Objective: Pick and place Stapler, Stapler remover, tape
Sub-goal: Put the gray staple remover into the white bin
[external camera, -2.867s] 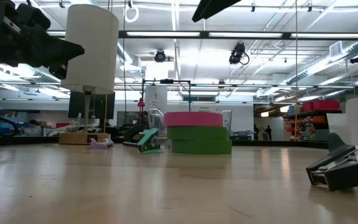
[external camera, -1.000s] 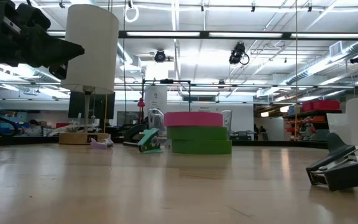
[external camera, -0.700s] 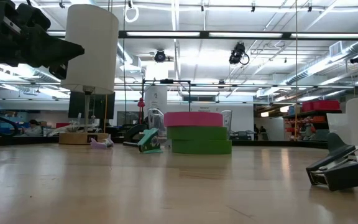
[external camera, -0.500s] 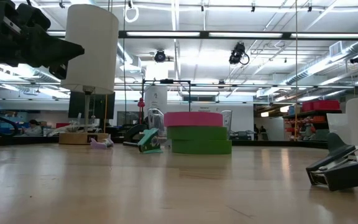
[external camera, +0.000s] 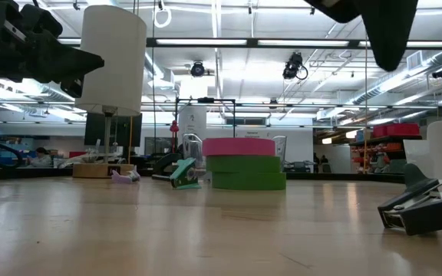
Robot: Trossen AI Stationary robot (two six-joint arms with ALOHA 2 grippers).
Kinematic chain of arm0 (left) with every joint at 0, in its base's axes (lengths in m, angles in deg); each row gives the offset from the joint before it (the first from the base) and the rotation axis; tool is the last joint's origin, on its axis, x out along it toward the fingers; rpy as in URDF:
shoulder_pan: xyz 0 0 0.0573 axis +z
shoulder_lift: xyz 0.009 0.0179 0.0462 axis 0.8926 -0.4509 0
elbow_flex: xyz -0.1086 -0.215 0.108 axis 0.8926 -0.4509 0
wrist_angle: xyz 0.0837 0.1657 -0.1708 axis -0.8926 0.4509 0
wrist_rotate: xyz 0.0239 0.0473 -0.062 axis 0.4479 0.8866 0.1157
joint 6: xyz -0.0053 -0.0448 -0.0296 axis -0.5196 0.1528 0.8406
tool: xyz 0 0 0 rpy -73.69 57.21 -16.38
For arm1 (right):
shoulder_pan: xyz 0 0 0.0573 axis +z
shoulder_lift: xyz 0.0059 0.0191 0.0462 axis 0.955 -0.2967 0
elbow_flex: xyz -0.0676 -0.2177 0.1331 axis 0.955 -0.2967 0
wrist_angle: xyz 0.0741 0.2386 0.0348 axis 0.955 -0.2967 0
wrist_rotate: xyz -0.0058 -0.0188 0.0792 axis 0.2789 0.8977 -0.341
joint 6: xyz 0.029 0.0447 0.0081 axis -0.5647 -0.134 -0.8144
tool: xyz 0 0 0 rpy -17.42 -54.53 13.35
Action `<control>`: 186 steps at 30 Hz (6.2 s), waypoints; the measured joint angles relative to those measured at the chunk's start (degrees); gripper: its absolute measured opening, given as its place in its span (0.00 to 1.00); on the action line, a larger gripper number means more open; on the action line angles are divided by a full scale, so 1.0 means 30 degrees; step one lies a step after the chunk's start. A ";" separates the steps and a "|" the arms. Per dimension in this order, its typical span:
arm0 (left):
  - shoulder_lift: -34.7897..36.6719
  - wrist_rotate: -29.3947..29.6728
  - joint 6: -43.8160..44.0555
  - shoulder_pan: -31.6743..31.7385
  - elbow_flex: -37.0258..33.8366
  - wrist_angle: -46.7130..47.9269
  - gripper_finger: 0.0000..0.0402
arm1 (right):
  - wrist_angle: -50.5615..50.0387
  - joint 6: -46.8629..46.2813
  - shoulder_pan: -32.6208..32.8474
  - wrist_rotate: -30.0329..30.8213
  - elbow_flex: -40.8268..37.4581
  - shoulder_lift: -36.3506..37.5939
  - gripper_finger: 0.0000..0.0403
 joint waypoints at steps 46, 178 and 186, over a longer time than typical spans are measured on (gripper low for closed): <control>0.0000 0.0001 0.0000 0.0005 0.0005 0.0000 0.07 | 0.2500 -0.2451 -0.0887 -0.0650 -0.3861 -0.0973 0.98; 0.0000 0.0001 0.0000 -0.0002 -0.0002 0.0000 0.07 | -0.1138 -0.3251 -0.6766 0.0217 -1.2748 1.3013 0.24; -0.0007 -0.0006 0.0000 -0.0002 -0.0002 0.0000 0.07 | -0.1235 -0.3583 -0.8341 0.0170 -1.4291 1.4835 0.24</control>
